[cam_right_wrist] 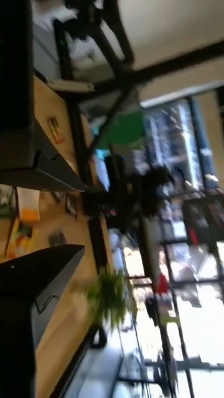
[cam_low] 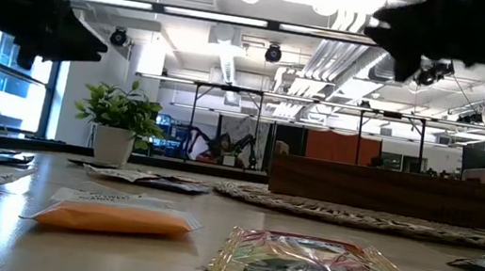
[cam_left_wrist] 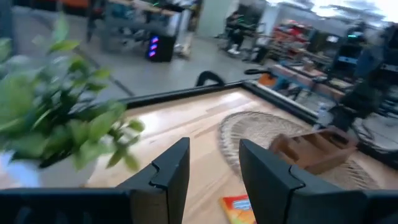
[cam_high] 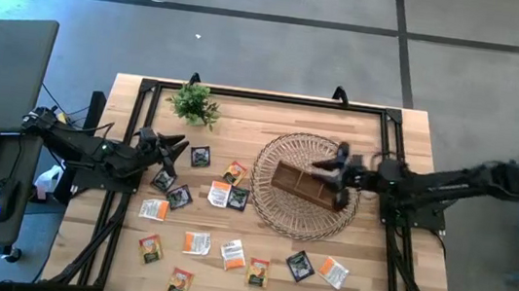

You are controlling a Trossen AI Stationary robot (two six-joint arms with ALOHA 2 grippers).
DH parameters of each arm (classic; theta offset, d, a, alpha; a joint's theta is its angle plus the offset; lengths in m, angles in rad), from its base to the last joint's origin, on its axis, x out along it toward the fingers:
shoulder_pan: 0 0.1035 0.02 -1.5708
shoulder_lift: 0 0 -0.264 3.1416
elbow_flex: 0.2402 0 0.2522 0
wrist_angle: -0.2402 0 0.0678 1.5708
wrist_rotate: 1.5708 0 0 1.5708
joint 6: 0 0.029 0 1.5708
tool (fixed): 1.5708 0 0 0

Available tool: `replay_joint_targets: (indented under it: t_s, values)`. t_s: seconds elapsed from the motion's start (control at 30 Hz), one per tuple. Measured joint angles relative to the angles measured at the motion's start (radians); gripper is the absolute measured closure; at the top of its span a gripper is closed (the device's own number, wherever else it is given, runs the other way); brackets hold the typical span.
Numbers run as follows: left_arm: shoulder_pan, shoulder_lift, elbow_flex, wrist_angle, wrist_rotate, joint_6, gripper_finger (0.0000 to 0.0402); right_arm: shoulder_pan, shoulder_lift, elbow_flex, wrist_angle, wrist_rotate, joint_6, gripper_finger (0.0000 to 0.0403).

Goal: Pick & Place Tea
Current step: Put the violet tea bag into the left section of the wooden organizer

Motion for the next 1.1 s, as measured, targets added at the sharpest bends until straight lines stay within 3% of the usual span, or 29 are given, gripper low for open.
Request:
replay_joint_targets:
  t_s: [0.1,0.2,0.3,0.43,0.6,0.7,0.87,1.1]
  values:
    - [0.000,0.000,0.000,0.104,0.059,0.094,0.0263,0.077,0.142,0.221,-0.207,0.000,-0.111,0.0252]
    - [0.000,0.000,0.000,0.176,0.065,0.140,0.0263,0.133,0.248,0.454,-0.578,0.025,-0.139,0.0255]
    - [0.000,0.000,0.000,0.173,0.067,0.150,0.0263,0.179,0.342,0.651,-0.970,0.063,-0.025,0.0258]
    - [0.000,0.000,0.000,0.116,0.125,0.099,0.0263,0.244,0.459,0.807,-1.310,-0.022,0.231,0.0254]
    - [0.000,0.000,0.000,0.035,0.210,-0.005,0.0263,0.349,0.605,0.821,-1.330,-0.180,0.473,0.0236]
    - [0.000,0.000,0.000,0.003,0.250,-0.078,0.0263,0.400,0.684,0.820,-1.331,-0.211,0.543,0.0219]
    - [0.000,0.000,0.000,-0.004,0.284,-0.146,0.0263,0.441,0.769,0.820,-1.333,-0.209,0.578,0.0196]
    - [0.000,0.000,0.000,-0.004,0.284,-0.151,0.0263,0.485,0.832,0.805,-1.348,-0.125,0.588,0.0192]
